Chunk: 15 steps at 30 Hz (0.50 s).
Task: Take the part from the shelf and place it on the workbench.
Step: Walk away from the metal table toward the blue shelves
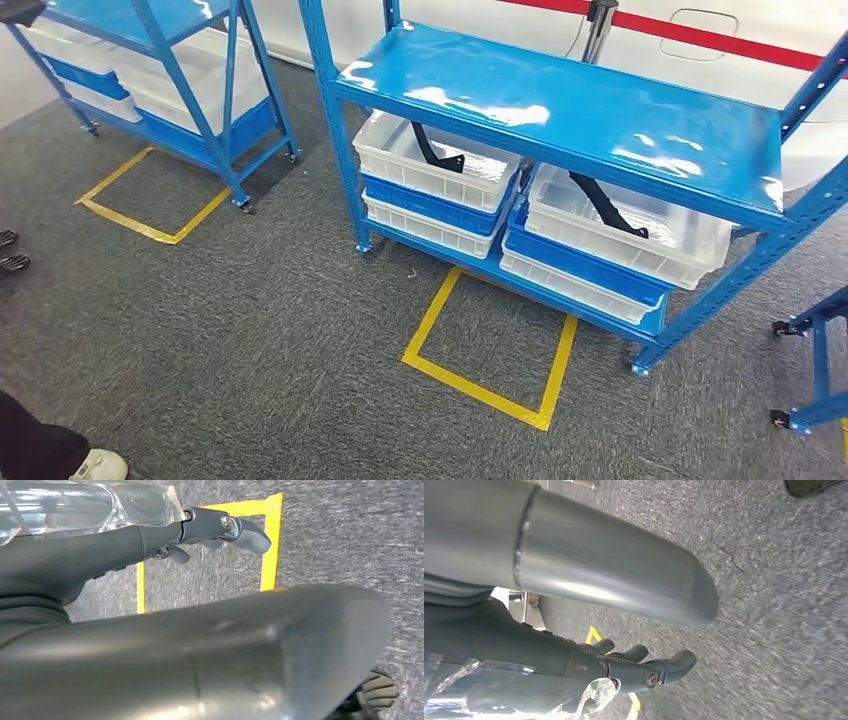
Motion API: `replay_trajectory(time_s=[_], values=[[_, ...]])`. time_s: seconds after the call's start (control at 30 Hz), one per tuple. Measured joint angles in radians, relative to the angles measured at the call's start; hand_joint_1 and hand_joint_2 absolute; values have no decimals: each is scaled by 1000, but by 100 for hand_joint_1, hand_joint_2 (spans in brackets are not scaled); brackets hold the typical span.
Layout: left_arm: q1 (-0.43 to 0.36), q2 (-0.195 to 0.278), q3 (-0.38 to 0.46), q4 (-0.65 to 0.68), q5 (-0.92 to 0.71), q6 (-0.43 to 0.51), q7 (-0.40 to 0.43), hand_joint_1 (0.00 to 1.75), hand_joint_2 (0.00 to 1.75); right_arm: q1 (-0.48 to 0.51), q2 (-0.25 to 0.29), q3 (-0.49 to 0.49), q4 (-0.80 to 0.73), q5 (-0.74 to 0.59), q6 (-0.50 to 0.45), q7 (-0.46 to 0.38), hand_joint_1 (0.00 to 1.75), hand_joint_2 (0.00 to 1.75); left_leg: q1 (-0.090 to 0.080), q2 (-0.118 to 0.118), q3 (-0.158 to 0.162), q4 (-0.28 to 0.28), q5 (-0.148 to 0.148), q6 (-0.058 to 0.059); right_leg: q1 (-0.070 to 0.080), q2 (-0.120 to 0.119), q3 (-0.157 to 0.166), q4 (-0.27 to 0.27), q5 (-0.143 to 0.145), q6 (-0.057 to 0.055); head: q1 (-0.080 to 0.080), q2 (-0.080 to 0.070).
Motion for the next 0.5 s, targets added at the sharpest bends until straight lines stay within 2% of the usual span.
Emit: replay_trajectory(time_s=[0.03, 0.07, 0.1, 0.13, 0.17, 0.2, 0.23, 0.27, 0.3, 0.33, 0.37, 0.4, 0.43, 0.47, 0.5], values=[[-1, 0, 0, 0, 0, 0, 0, 0, 0, 2, 0, 0, 0, 0, -1, 0, 0, 0, -2, -1, 3, -13, 2, 5, 0, 12, -6, 0, 3, 6, 1, 0], [-2, 0, -1, 0, 0, 0, 0, 0, 0, 5, -1, 0, 0, -1, -1, -1, 0, 0, -2, 10, 2, -12, 3, 12, -2, 23, -10, -1, 7, 11, 1, 0], [-3, 0, -2, 0, 0, -1, 0, 0, 0, 9, -1, 1, 0, -1, -2, -1, 0, 0, -3, 22, 2, -13, 6, 19, -3, 17, -15, 4, 4, 16, 1, 0], [-4, 0, -3, 0, 0, -1, 0, 0, 0, 11, -1, 1, 0, -2, -2, -1, 0, 0, -3, 34, 2, -14, 9, 25, -3, -3, -25, 24, -11, 20, 2, 0], [-5, 0, -5, 0, 0, -2, 0, 0, 0, 10, -1, 1, 0, -3, -2, -2, 0, 0, -2, 47, 2, -16, 12, 31, -2, -30, -44, 68, -39, 23, 2, 0], [-5, 0, -6, 0, 0, -2, 1, 0, 0, 8, 0, 2, 0, -4, -2, -2, 0, 0, -4, 61, 2, -16, 13, 35, -1, -61, -72, 133, -78, 26, 3, 0], [-3, 0, -8, 0, 0, -2, 2, 0, 0, 7, 1, 4, 0, -5, -2, -3, 0, 0, -6, 75, 0, -16, 14, 38, -1, -79, -106, 213, -119, 30, 3, 0], [-2, 0, -10, 0, 1, -3, 2, 0, 0, 6, 2, 5, 0, -5, -2, -3, 0, 0, -8, 89, -2, -15, 14, 39, -2, -87, -136, 283, -147, 32, 3, 0], [-1, 0, -11, 0, 1, -4, 4, 0, 0, 6, 2, 6, 0, -6, -2, -4, 0, 0, -10, 103, -2, -15, 14, 40, -3, -91, -153, 326, -160, 33, 3, 0], [-1, 0, -13, 0, 1, -4, 4, 0, 0, 6, 2, 7, 0, -6, -2, -4, 0, 0, -10, 115, -2, -15, 14, 40, -3, -93, -148, 326, -152, 33, 3, 0], [-2, 0, -15, 0, 1, -5, 4, 0, 0, 7, 2, 7, 0, -6, -2, -4, 0, 0, -11, 126, -2, -15, 13, 40, -3, -98, -122, 284, -127, 31, 3, 0], [-3, 0, -16, 0, 1, -6, 5, 0, 0, 7, 2, 8, 0, -6, -2, -4, 0, 0, -11, 135, 0, -15, 12, 39, -2, -111, -80, 210, -93, 27, 3, 0], [-4, 0, -16, 0, 1, -6, 5, 0, 0, 6, 1, 8, 0, -6, -2, -4, 0, 0, -13, 144, 1, -15, 11, 37, 2, -135, -36, 129, -64, 22, 3, 0], [-5, 0, -17, 0, 1, -6, 5, 0, 0, 5, 1, 8, 0, -6, -2, -5, 0, 0, -15, 152, 2, -14, 9, 34, 7, -154, -3, 66, -44, 15, 3, 0], [-6, 0, -17, 0, 1, -6, 5, 0, 0, 3, 1, 8, 0, -6, -2, -5, 0, 0, -18, 161, 2, -14, 8, 30, 12, -168, 16, 26, -35, 10, 3, 0]])
